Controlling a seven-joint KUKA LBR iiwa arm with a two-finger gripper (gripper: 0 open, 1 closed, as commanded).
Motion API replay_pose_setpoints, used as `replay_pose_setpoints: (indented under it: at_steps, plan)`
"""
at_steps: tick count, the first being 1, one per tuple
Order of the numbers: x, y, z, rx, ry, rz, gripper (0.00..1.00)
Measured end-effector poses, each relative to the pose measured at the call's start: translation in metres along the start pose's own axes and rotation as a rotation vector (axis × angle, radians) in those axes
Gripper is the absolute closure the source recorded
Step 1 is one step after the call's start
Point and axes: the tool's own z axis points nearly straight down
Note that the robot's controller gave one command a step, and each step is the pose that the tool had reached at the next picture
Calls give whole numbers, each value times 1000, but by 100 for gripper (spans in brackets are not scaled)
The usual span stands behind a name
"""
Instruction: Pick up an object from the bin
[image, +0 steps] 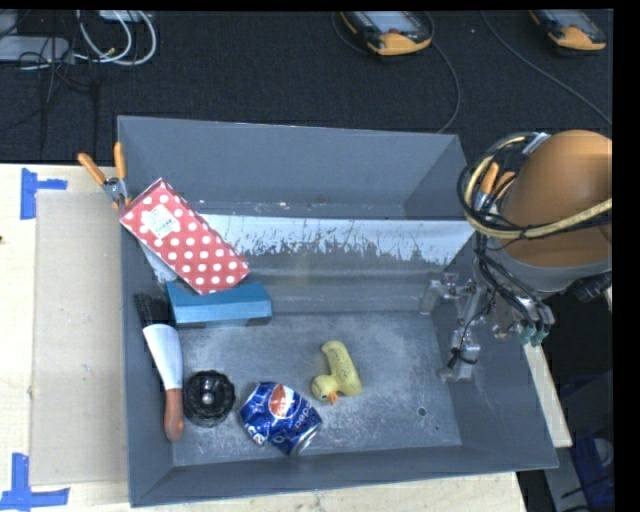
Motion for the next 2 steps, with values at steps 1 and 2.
replay_pose_setpoints:
  at_steps: [1,2]
  plan:
    - [-1,0,-4,1,-8,-2,0]
    - [10,16,32,1,-10,-64,0]
